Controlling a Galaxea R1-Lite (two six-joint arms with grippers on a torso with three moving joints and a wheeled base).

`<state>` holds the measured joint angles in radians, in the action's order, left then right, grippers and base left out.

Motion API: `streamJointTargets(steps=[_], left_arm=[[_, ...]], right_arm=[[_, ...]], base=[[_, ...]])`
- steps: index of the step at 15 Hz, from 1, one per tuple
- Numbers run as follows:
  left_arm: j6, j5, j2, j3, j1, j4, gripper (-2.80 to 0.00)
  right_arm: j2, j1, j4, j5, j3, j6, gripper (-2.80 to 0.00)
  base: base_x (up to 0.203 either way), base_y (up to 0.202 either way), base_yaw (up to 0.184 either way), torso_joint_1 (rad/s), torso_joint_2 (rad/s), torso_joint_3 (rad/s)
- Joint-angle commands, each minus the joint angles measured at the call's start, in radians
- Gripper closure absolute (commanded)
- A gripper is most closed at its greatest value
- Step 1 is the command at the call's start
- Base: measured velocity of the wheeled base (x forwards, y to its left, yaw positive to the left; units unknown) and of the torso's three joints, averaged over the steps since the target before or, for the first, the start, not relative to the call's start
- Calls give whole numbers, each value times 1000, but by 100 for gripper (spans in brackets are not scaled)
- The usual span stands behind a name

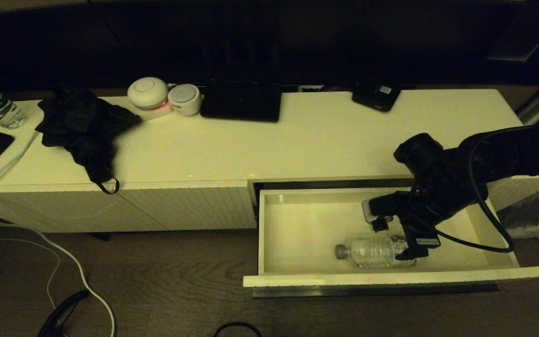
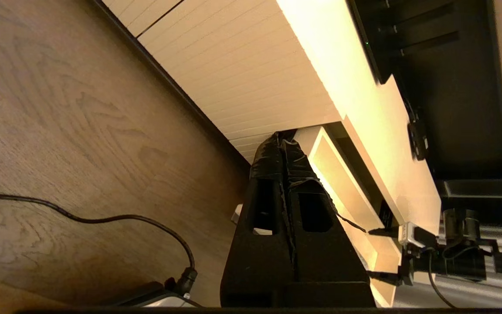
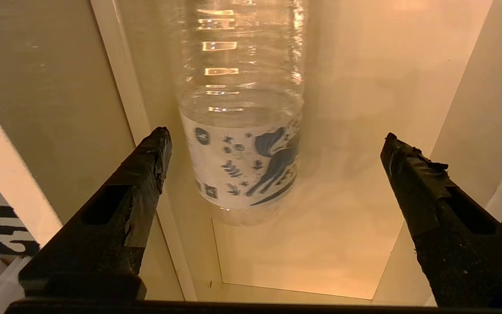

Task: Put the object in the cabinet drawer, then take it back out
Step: Take the mineral water out of the drawer and put it on the table

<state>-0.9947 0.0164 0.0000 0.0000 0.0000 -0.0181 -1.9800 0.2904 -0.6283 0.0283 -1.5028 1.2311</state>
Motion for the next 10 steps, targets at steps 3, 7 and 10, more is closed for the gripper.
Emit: streamJointTargets(steps=[3, 7, 10], left_arm=[[-5, 0, -2, 0, 0, 0, 0], [-5, 0, -2, 0, 0, 0, 0], [-5, 0, -2, 0, 0, 0, 0]], right_arm=[[-6, -10, -18, 1, 13, 7, -280], [-26, -8, -13, -1, 27, 7, -280], [-35, -8, -10, -2, 26, 7, -280]], base=[[0, 0, 0, 0, 0, 0], [0, 0, 0, 0, 0, 0], [0, 0, 0, 0, 0, 0]])
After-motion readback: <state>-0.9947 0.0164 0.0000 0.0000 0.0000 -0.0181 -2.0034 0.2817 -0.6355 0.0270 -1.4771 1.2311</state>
